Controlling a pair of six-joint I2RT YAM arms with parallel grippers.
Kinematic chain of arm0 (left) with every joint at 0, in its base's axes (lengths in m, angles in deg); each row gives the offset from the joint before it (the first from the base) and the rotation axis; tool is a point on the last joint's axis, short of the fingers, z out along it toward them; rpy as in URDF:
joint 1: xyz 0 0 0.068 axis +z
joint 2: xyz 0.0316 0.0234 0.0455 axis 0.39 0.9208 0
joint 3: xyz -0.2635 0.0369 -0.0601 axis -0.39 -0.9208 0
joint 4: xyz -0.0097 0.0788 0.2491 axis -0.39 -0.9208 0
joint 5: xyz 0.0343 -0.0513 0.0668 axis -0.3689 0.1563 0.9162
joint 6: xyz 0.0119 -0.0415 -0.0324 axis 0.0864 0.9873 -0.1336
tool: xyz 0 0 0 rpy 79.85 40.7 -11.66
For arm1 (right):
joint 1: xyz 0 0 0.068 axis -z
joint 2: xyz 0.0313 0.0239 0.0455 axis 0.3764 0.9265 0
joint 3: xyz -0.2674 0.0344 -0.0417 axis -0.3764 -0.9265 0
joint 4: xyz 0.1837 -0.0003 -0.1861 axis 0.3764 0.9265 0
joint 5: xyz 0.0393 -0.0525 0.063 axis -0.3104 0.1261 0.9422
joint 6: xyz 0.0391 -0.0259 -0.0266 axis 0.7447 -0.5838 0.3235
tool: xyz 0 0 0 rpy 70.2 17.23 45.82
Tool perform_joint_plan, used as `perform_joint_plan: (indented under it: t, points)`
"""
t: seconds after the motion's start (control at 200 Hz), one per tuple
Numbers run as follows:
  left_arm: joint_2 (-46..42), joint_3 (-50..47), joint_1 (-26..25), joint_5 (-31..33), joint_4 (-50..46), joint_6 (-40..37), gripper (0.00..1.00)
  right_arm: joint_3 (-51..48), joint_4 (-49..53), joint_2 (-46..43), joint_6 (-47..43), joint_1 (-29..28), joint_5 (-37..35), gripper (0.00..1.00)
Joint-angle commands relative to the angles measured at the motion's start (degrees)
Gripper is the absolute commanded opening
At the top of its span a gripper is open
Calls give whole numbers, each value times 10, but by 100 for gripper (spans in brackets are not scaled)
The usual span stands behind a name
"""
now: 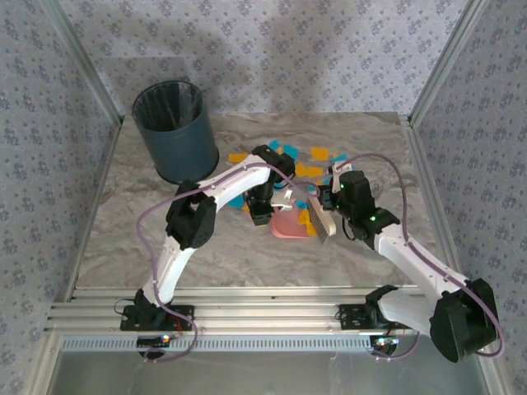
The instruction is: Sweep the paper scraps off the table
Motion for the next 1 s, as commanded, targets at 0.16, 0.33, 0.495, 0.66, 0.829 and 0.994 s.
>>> perform_joint_plan:
  t: [0.16, 0.33, 0.495, 0.66, 0.829, 0.994]
  points:
    - [1, -11, 2, 2, -20, 6, 0, 1, 0, -35, 57, -4, -82, 0]
    - [-11, -26, 3, 5, -14, 6, 0, 6, 17, -35, 62, -4, -109, 0]
    - [-15, -32, 3, 6, -10, 6, 0, -3, 19, -48, 80, -11, -164, 0]
    - [-16, -35, 2, 5, -9, -3, 0, -7, 44, -60, 78, -26, -235, 0]
    - [-20, -36, 0, 5, -10, -10, 0, -16, 64, -61, 70, -49, -301, 0]
    - [-15, -34, 0, 3, -6, -6, 0, -37, 51, -56, 80, -66, -308, 0]
